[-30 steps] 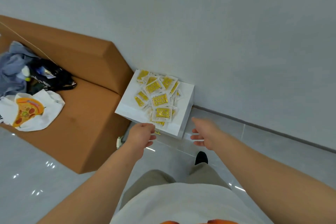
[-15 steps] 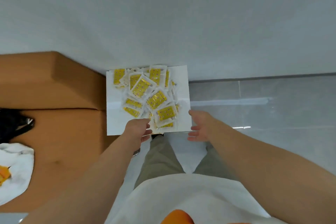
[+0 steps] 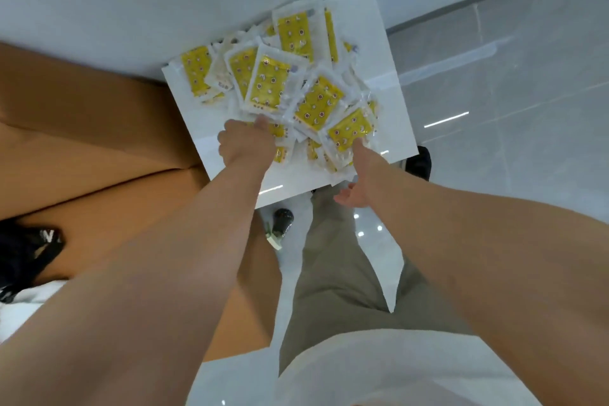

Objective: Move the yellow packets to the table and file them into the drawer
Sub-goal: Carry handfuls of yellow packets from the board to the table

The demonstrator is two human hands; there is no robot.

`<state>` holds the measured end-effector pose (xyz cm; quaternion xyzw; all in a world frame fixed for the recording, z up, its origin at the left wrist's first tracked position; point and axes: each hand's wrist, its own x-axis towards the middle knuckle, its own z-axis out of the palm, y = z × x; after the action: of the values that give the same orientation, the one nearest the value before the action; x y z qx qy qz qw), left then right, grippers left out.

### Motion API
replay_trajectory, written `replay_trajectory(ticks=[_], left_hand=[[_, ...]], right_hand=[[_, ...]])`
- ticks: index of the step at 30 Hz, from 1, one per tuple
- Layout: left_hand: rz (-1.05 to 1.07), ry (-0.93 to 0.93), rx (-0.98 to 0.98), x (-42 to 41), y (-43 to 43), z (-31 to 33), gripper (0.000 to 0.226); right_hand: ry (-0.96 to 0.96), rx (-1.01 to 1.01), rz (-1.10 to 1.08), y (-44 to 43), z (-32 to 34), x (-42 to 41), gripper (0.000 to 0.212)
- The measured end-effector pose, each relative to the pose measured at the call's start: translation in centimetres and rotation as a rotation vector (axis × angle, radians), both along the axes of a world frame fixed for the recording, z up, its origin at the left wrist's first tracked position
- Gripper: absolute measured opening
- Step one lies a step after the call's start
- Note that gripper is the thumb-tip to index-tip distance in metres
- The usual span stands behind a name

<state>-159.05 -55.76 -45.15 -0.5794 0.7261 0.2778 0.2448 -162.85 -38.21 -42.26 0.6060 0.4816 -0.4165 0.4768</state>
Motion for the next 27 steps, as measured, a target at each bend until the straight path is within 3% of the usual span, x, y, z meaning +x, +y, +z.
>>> replay_trajectory(ticks=[4, 12, 22, 27], left_hand=[[-0.006, -0.028, -0.094, -1.3, -1.6, -3.0, 0.067], [0.095, -0.011, -0.086, -3.4, -2.0, -5.3, 0.081], [0.102, -0.02, -0.243, -2.8, -0.3, -6.5, 0.075], [0.061, -0.047, -0.301, -2.8, 0.1, -6.5, 0.069]], right_hand=[[0.009, 0.011, 0.0, -1.6, -2.0, 0.5, 0.072], [0.011, 0.164, 0.07, -2.8, -5.1, -0.2, 0.058], [0.119, 0.218, 0.054, -1.8, -6.5, -0.8, 0.082], [0.201, 0.178, 0.016, -2.0, -6.6, -1.2, 0.081]])
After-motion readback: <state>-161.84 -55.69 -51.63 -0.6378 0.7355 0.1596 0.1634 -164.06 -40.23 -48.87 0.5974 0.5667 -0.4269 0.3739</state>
